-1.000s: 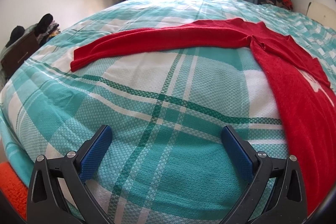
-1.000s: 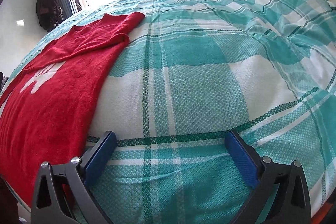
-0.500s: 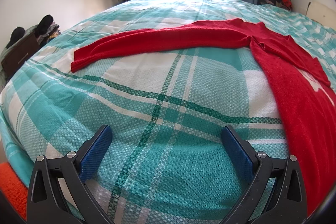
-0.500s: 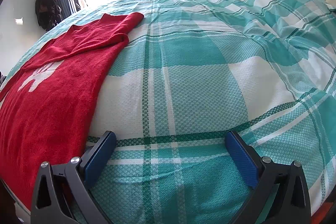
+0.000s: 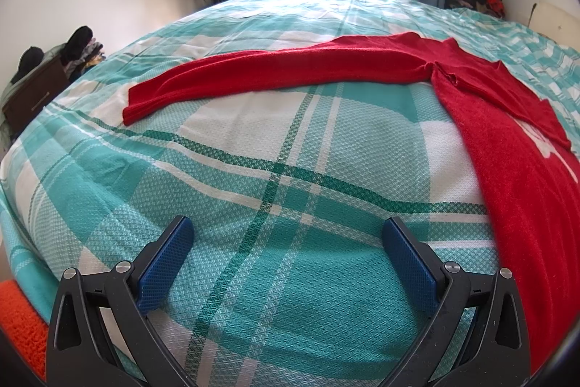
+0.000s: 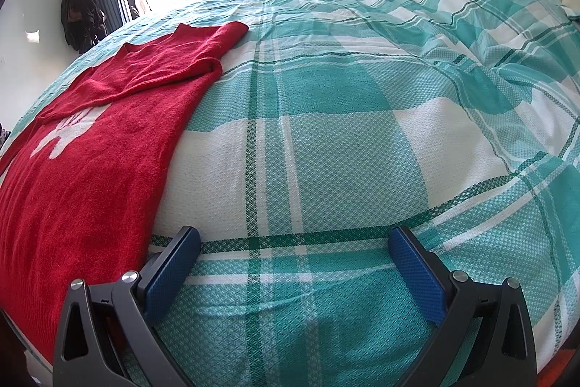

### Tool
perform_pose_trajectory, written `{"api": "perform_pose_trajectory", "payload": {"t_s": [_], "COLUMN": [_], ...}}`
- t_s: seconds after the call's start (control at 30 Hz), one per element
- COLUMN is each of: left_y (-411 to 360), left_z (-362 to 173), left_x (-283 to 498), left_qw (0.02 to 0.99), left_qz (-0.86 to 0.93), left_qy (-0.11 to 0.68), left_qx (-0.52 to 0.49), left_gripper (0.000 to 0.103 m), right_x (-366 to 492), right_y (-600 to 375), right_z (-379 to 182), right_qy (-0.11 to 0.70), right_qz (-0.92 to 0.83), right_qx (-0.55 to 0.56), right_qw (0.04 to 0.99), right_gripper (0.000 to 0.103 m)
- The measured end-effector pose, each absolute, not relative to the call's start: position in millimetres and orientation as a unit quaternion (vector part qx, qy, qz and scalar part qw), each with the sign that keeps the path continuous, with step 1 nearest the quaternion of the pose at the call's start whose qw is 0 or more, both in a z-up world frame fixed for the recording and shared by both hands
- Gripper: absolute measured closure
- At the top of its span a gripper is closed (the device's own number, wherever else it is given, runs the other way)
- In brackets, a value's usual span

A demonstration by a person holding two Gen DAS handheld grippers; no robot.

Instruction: Fold small clothes

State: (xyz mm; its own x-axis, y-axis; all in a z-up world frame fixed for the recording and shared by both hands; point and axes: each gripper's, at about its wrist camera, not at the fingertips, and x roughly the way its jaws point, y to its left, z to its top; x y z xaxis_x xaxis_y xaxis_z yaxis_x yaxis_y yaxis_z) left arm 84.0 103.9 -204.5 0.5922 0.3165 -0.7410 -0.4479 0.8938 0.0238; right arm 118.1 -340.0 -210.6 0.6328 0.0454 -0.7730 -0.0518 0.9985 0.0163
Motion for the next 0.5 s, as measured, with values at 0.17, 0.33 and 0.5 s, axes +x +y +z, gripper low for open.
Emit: {"api": "perform_pose_trajectory", "payload": {"t_s": [0.17, 0.33, 0.5], "left_y": [103.9, 104.7, 106.3], "left_z": [-204.7, -203.4, -201.3], "left_x": [84.0, 84.5, 84.2], "left_qw": [0.888, 0.887, 0.886], "left_qz": [0.215, 0.213, 0.211], "left_qy": [0.397, 0.401, 0.403], "left_qx": [-0.083, -0.086, -0.086], "left_gripper": [0.001, 0.001, 0.001], "right_x": [118.0, 118.2, 118.1], "right_y": [-340.1, -340.1, -340.2], "right_z": [-210.5, -210.5, -210.5], "right_qy": [0.427, 0.428, 0.428], "right_qz": [0.027, 0.027, 0.027], "right_qx": [-0.004, -0.004, -0.004], "right_qw": [0.904, 0.904, 0.904], "right_gripper": [0.001, 0.001, 0.001]}}
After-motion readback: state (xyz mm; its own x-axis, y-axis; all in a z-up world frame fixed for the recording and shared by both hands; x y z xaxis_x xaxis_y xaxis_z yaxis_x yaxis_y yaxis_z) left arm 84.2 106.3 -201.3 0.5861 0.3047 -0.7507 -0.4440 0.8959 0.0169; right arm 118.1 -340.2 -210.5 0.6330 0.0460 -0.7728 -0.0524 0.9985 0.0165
